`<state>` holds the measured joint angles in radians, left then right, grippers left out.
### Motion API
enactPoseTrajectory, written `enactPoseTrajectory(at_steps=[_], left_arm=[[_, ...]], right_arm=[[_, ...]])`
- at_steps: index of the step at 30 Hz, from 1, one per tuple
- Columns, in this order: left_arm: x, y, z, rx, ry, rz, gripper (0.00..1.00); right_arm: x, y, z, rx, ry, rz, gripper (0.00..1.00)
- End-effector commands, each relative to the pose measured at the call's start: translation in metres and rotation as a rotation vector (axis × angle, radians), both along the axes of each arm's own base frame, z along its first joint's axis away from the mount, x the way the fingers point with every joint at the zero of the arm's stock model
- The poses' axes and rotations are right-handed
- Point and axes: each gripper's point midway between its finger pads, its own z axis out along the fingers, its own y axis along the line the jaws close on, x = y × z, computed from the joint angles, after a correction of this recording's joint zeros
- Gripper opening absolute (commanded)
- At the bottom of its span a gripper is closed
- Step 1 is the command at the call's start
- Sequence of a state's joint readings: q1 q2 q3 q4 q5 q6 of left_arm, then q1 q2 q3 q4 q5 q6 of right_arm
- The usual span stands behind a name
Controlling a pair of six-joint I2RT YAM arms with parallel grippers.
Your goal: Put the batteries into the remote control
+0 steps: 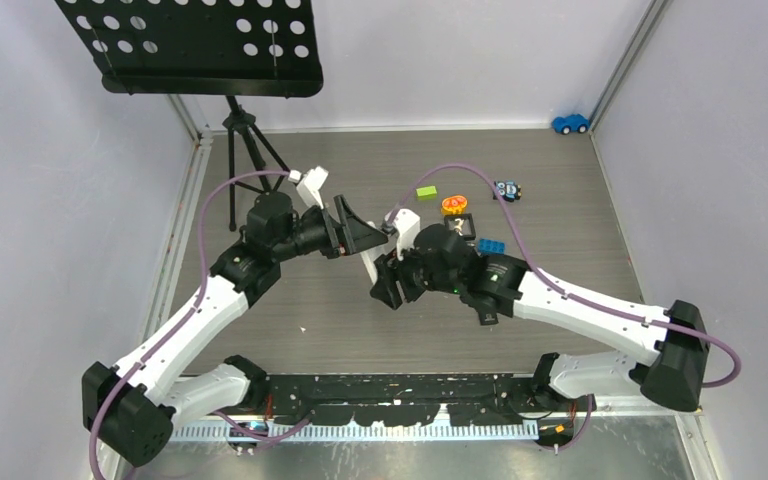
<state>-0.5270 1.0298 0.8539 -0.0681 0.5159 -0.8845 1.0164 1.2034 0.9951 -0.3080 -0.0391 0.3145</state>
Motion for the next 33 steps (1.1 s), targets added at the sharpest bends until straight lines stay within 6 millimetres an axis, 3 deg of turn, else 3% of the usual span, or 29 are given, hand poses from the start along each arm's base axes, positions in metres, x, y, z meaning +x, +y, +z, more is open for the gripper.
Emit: enactPoseTrajectory(at_steps=[1,11,17,20,22,24,26,30,33], left_arm=[[-0.001,0.006,-0.003,0.065,0.014,0.000,0.71],[-0.018,0.001,-0.041,0.099,0.144,-0.090,0.39],[-0.023,-0.004,-0.036,0.052,0.145,-0.130,0.26],[-0.023,-0.003,-0.035,0.050,0.135,-0.133,0.13],[-0.024,-0.003,-0.033,0.041,0.128,-0.147,0.01],[-0.023,-0.002,-0.031,0.032,0.114,-0.155,0.00],[-0.020,0.001,-0.027,0.028,0.085,-0.146,0.00],[-0.010,0.015,-0.013,0.022,0.003,-0.095,0.00],[-0.003,0.027,0.000,0.003,-0.043,-0.051,0.00]], right_arm=[[0.016,-0.011,0.002,-0.178,-0.151,-0.014,0.17],[0.020,-0.008,-0.005,-0.277,-0.212,0.033,0.17],[0.002,0.003,-0.002,-0.233,-0.196,0.149,0.17],[-0.003,0.005,0.001,-0.207,-0.183,0.164,0.19],[0.001,0.001,0.003,-0.200,-0.177,0.115,0.28],[0.007,-0.005,0.004,-0.200,-0.174,0.049,0.55],[0.015,-0.014,0.006,-0.192,-0.176,-0.034,0.73],[0.014,-0.023,0.020,-0.051,-0.116,-0.121,0.87],[0.002,-0.019,0.058,0.196,-0.095,-0.122,0.93]])
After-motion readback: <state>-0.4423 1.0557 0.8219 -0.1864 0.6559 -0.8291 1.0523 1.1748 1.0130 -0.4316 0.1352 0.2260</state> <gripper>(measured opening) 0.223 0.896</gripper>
